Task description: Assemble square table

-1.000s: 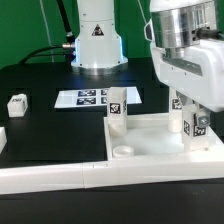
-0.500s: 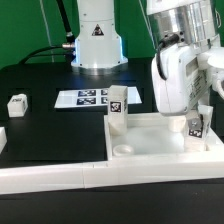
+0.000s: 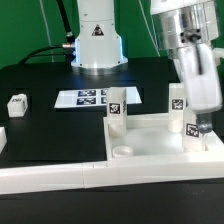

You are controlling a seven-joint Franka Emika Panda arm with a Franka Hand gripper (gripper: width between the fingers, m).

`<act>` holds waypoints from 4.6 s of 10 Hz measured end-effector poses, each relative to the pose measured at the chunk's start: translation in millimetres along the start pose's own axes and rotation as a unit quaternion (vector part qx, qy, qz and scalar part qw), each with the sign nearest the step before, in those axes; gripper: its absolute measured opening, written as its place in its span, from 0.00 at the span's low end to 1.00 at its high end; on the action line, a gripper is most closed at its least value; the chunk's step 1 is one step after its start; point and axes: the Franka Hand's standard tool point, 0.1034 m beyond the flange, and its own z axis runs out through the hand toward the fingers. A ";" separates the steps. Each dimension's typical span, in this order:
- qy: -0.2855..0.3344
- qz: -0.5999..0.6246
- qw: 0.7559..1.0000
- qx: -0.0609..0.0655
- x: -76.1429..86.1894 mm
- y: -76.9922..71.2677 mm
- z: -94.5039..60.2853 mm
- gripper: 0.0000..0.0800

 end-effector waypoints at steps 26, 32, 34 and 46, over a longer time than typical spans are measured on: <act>0.028 0.156 0.987 -0.007 13.4 1.2 -2.3 0.56; 0.014 0.086 0.996 0.011 41.1 -9.0 -61.2 0.81; 0.014 0.086 0.996 0.011 41.3 -9.2 -61.1 0.81; 0.044 -0.387 0.921 0.009 151.4 24.3 -85.8 0.81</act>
Offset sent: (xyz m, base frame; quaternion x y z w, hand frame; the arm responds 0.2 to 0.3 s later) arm 0.0000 0.0000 0.0000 0.0000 0.0000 -0.2571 0.9664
